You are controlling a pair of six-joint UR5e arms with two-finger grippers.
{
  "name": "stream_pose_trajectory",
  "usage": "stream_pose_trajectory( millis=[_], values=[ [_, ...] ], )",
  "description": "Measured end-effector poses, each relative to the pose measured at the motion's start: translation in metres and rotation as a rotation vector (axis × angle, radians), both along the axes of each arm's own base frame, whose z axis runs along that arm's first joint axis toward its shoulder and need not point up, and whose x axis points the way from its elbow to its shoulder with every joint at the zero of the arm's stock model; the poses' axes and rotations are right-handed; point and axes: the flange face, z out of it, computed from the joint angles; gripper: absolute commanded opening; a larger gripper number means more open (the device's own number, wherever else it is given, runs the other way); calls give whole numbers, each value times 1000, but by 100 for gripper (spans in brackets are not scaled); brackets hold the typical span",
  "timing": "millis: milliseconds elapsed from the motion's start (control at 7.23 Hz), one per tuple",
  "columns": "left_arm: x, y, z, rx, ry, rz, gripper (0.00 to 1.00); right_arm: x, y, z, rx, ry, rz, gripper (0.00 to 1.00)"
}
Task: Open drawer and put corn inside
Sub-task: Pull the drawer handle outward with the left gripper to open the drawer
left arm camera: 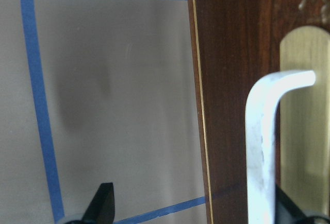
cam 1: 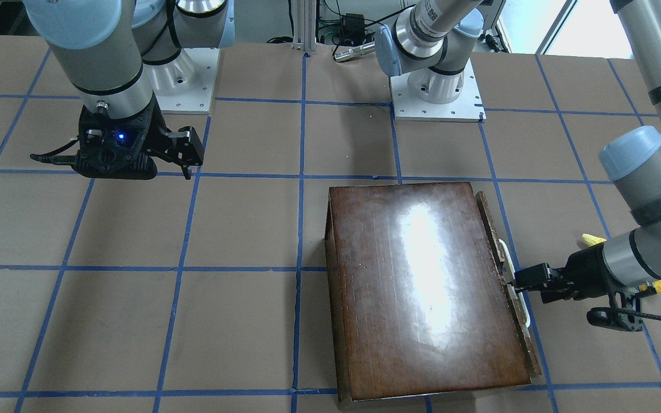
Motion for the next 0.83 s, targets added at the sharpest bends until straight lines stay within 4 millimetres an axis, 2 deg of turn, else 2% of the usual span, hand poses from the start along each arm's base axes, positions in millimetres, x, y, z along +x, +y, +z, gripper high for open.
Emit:
stream_pose_trajectory(
  millis=[277,830],
  values=[
    [10,0,2,-11,-2,-3,100,0,0,1,-1,0,0,100],
    [16,-3,8,-24,-20,-16,100,0,0,1,-2,0,0,100]
  ],
)
